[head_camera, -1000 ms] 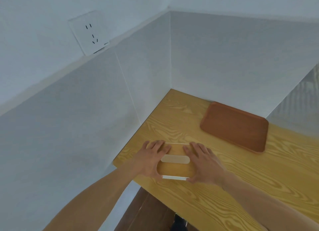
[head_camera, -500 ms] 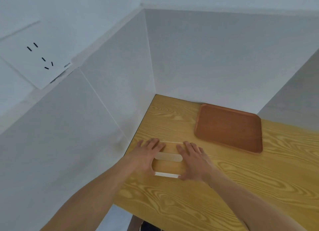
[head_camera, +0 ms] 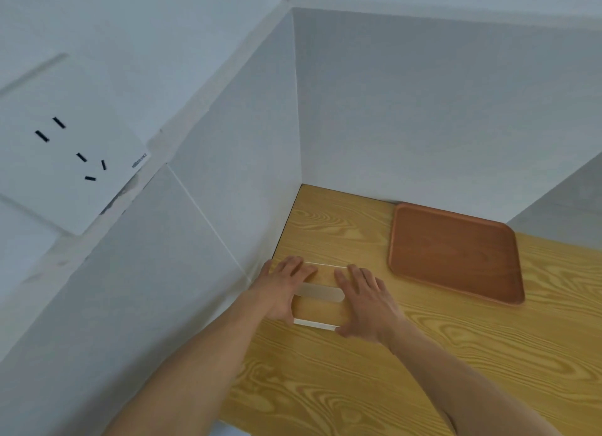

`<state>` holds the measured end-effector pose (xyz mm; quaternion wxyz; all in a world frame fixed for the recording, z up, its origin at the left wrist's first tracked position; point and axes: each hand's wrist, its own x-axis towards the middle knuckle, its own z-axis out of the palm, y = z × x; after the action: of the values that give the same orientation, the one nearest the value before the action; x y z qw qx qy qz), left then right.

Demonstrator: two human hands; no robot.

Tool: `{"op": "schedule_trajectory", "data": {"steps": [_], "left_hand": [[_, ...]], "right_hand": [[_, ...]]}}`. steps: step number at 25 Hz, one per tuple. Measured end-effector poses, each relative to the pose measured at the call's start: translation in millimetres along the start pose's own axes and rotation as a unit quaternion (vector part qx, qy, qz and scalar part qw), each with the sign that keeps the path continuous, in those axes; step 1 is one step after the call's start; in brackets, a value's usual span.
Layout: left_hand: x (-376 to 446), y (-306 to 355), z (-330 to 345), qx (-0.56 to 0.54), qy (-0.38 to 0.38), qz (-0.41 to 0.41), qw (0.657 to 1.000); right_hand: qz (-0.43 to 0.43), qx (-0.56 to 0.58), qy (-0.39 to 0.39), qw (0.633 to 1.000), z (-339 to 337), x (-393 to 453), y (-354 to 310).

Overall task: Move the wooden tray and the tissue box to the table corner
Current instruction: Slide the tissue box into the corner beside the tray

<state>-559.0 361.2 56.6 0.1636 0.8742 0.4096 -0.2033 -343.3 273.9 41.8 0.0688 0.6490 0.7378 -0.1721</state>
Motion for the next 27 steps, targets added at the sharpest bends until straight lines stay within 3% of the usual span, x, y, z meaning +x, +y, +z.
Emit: {"op": "schedule_trajectory", "data": {"steps": [9,14,18,23,27], "left_hand": [[3,-1,11,-0.014,-0.009,-0.010,1.000],[-32,13,41,-0.082,0.084,-0.044,0.992],[-67,33,78,-0.045,0.151,-0.037,0.987],[-73,43,92,-0.017,0.109,-0.068,0.992],[-66,42,86,-0.019,0.120,-0.090,0.989]], "right_hand": [[0.011,0.010,0.000,1.000,10,-2,1],[-0.016,0.012,0.033,0.999,20,-39,-7],[-0.029,-0.012,0.034,0.999,40,-76,-16],[-0.016,-0.025,0.023,0.999,45,-84,-21],[-0.003,-0.026,0.017,1.000,41,-74,-20]]}}
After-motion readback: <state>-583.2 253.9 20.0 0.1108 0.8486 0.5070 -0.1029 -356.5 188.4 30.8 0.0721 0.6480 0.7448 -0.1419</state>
